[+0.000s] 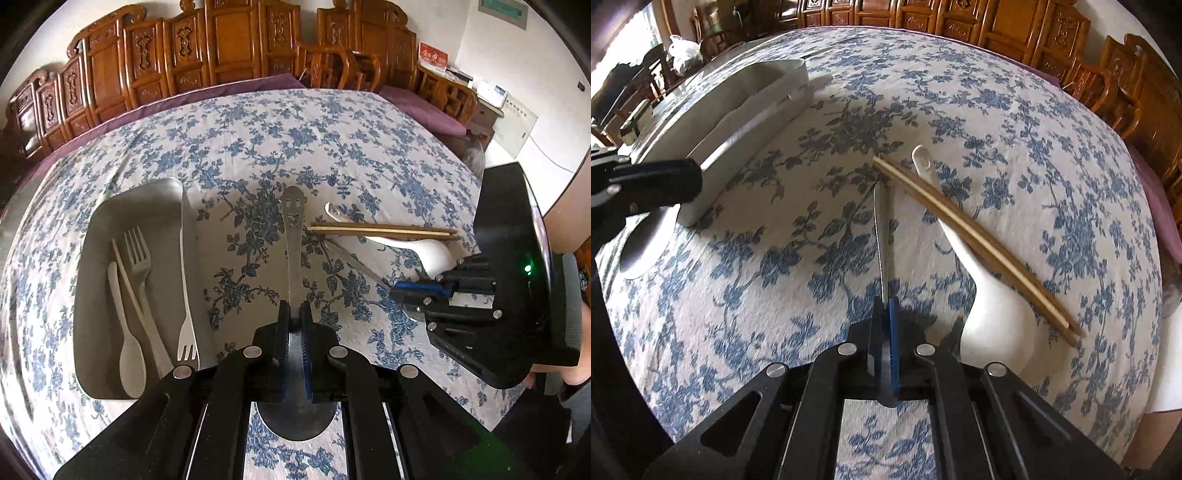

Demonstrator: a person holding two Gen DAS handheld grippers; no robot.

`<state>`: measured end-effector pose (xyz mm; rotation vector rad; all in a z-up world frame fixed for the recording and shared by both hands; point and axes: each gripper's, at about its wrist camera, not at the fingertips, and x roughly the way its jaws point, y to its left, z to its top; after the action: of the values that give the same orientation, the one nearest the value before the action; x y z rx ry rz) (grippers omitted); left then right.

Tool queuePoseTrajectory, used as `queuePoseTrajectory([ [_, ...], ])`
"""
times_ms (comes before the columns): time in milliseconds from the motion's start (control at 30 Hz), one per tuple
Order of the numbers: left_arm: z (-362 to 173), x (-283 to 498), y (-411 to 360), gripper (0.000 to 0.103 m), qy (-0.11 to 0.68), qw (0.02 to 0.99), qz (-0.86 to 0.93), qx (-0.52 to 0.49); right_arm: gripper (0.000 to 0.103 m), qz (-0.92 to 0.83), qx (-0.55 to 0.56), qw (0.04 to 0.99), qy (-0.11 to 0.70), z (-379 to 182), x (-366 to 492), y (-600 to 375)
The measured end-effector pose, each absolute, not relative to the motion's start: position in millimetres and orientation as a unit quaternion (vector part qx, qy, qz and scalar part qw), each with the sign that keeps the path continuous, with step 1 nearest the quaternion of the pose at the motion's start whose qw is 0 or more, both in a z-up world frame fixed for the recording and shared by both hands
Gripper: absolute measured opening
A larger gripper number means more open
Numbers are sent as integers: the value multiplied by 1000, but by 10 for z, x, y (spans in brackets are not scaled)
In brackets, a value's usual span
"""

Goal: Organize utensils
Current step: 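Grasp the smiley-face spoon handle with the left tool while the right tool grasps the plain spoon, then lift both metal spoons and carry them over the grey tray with both tools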

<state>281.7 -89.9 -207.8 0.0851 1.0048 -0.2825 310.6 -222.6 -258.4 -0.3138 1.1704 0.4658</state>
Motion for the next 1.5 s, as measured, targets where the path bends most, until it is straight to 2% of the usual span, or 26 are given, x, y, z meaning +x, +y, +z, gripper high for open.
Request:
queuePoseTrajectory([
  [100,-2011,2770,-897,5,474,869,-137,39,3,216,-141,797,546,-2568,3018,-2271],
  [133,-1994,2758,-897,5,472,870,-137,39,0,216,-138,798,545,-2559,2987,-2286],
  [533,-1792,2608,-820,5,455,879,-140,33,1,215,-113,817,524,-2365,2886,-2348],
  [567,-1786,2599,-812,5,455,879,-140,32,3,212,-111,818,523,-2376,2920,-2344],
  [633,-1784,2589,-796,5,454,879,-142,31,20,216,-105,818,522,-2412,2984,-2319],
  [700,-1782,2586,-786,5,454,879,-141,31,23,226,-101,818,520,-2441,3033,-2273],
  [967,-1795,2587,-722,5,455,878,-145,29,23,217,-135,797,547,-2575,3101,-2166],
  [1500,-1773,2536,-769,5,449,879,-157,29,25,207,-125,790,564,-2576,2961,-2465],
])
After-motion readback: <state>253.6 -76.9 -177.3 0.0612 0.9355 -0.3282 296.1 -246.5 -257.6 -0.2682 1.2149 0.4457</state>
